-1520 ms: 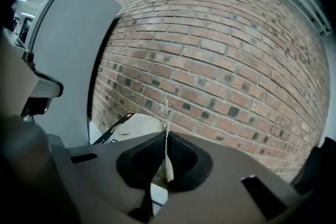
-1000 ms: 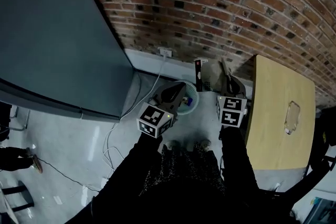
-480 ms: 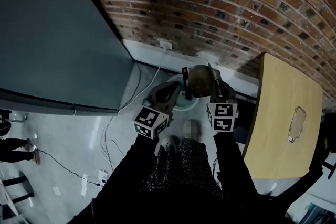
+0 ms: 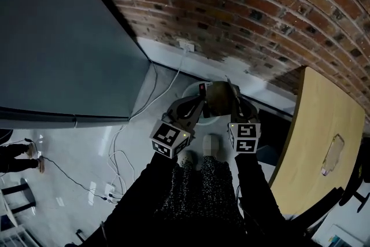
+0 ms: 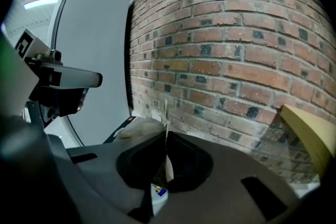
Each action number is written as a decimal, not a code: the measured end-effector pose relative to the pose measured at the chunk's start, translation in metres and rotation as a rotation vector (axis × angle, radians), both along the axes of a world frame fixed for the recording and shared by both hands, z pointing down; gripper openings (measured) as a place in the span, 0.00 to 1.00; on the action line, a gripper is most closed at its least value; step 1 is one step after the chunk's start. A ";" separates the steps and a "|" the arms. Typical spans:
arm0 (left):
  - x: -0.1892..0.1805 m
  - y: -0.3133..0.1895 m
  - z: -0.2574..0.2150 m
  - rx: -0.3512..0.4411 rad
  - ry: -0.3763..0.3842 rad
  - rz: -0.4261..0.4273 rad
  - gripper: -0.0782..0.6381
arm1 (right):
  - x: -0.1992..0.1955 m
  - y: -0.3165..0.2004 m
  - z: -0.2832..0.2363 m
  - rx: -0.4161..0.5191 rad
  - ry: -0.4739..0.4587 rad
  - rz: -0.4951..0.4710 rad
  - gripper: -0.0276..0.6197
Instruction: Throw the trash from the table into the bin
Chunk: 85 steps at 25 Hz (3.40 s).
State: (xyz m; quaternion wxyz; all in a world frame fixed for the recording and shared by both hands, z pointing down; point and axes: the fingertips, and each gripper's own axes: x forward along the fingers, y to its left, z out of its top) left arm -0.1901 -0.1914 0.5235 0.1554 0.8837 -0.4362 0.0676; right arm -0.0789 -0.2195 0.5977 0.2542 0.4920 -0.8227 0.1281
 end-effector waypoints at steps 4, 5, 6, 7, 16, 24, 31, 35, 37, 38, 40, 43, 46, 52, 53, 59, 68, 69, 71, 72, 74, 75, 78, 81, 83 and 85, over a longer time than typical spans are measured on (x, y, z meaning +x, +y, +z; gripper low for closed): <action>0.002 -0.004 0.019 -0.008 -0.007 0.009 0.12 | -0.007 -0.005 0.031 -0.042 -0.015 -0.004 0.06; 0.002 -0.005 0.025 -0.015 -0.011 0.011 0.12 | -0.008 -0.007 0.038 -0.051 -0.022 0.002 0.06; 0.001 -0.005 0.032 -0.023 -0.015 0.016 0.12 | -0.010 -0.008 0.044 -0.058 -0.031 0.008 0.06; 0.001 -0.004 0.039 -0.033 -0.019 0.022 0.12 | -0.012 -0.009 0.050 -0.063 -0.037 0.011 0.06; -0.012 -0.011 0.091 -0.085 -0.039 0.020 0.12 | -0.028 -0.014 0.108 -0.112 -0.038 0.002 0.06; -0.017 -0.026 0.142 -0.131 -0.048 0.015 0.12 | -0.033 -0.017 0.158 -0.177 -0.028 0.033 0.06; -0.011 -0.028 0.180 -0.190 -0.052 0.042 0.12 | -0.032 -0.013 0.202 -0.254 -0.039 0.069 0.06; -0.008 -0.028 0.189 -0.203 -0.052 0.054 0.12 | -0.032 -0.009 0.220 -0.289 -0.041 0.109 0.06; -0.006 -0.029 0.193 -0.200 -0.050 0.057 0.12 | -0.035 -0.008 0.225 -0.302 -0.041 0.115 0.06; -0.005 -0.030 0.194 -0.199 -0.046 0.059 0.12 | -0.035 -0.008 0.227 -0.305 -0.040 0.115 0.06; -0.003 -0.031 0.195 -0.200 -0.039 0.060 0.12 | -0.036 -0.008 0.231 -0.312 -0.034 0.112 0.06; -0.004 -0.030 0.200 -0.215 -0.040 0.048 0.12 | -0.038 -0.009 0.235 -0.321 -0.016 0.097 0.06; -0.005 -0.031 0.201 -0.227 -0.037 0.040 0.12 | -0.040 -0.013 0.234 -0.311 -0.030 0.096 0.06; -0.010 -0.037 0.201 -0.222 -0.031 0.016 0.12 | -0.046 -0.014 0.241 -0.335 0.006 0.051 0.06; -0.012 -0.037 0.202 -0.227 -0.034 0.006 0.12 | -0.048 -0.012 0.244 -0.352 0.014 0.035 0.06; -0.018 -0.038 0.205 -0.239 -0.034 -0.009 0.12 | -0.055 -0.006 0.251 -0.400 -0.020 0.016 0.14; -0.016 -0.037 0.196 -0.228 -0.031 -0.009 0.12 | -0.059 -0.013 0.235 -0.375 -0.062 0.011 0.16; -0.016 -0.036 0.193 -0.227 -0.030 -0.009 0.12 | -0.058 -0.014 0.231 -0.370 -0.068 0.012 0.16; -0.016 -0.035 0.187 -0.227 -0.027 -0.012 0.12 | -0.056 -0.015 0.220 -0.358 -0.079 0.012 0.16; -0.016 -0.033 0.183 -0.226 -0.026 -0.012 0.12 | -0.056 -0.015 0.212 -0.351 -0.087 0.012 0.16; -0.016 -0.032 0.173 -0.216 -0.027 -0.009 0.12 | -0.054 -0.016 0.194 -0.334 -0.112 0.009 0.16; -0.016 -0.032 0.167 -0.211 -0.026 -0.009 0.12 | -0.054 -0.016 0.185 -0.328 -0.127 0.009 0.16; -0.021 -0.033 0.145 -0.195 -0.025 -0.018 0.12 | -0.053 -0.016 0.153 -0.306 -0.175 0.002 0.15; -0.025 -0.029 0.121 -0.179 -0.017 -0.032 0.12 | -0.052 -0.008 0.118 -0.278 -0.170 -0.043 0.09; -0.025 -0.026 0.098 -0.159 0.004 -0.041 0.12 | -0.050 -0.001 0.094 -0.257 -0.147 -0.073 0.08; -0.021 -0.020 0.074 -0.139 0.018 -0.032 0.12 | -0.044 0.007 0.069 -0.232 -0.146 -0.070 0.06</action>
